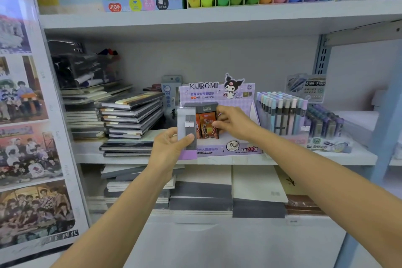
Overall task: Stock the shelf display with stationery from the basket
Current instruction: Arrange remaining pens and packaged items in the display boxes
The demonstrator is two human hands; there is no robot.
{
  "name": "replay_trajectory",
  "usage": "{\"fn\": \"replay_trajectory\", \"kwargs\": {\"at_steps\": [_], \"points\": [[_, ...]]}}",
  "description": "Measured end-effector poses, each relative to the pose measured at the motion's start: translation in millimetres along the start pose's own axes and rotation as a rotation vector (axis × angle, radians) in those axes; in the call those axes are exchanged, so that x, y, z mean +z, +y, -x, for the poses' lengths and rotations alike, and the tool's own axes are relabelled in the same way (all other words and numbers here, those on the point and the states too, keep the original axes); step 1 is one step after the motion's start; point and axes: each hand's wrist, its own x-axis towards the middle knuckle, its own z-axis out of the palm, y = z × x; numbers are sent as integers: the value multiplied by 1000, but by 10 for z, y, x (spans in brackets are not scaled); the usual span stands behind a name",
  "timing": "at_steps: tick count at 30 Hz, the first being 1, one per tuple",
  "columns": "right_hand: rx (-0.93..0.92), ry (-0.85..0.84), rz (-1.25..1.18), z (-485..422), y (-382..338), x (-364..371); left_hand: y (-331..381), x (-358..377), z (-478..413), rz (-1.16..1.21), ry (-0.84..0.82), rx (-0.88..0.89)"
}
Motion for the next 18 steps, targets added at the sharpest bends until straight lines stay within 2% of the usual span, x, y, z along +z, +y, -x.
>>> {"fn": "replay_trajectory", "kwargs": {"at_steps": [3, 7, 9, 12, 18], "points": [[-7, 122, 81, 19, 1, 79, 1, -5, -10, 3, -4, -2], [-189, 295, 130, 87, -10, 114, 5, -15, -13, -2, -10, -8], [-244, 328, 199, 64, -38, 81, 12, -15, -14, -8, -19, -3], [-227, 376, 259, 31, -56, 51, 20, -7, -16, -24, -7, -4], [-210, 378, 170, 161, -29, 13, 84, -5, 30, -49, -22, -14]]}}
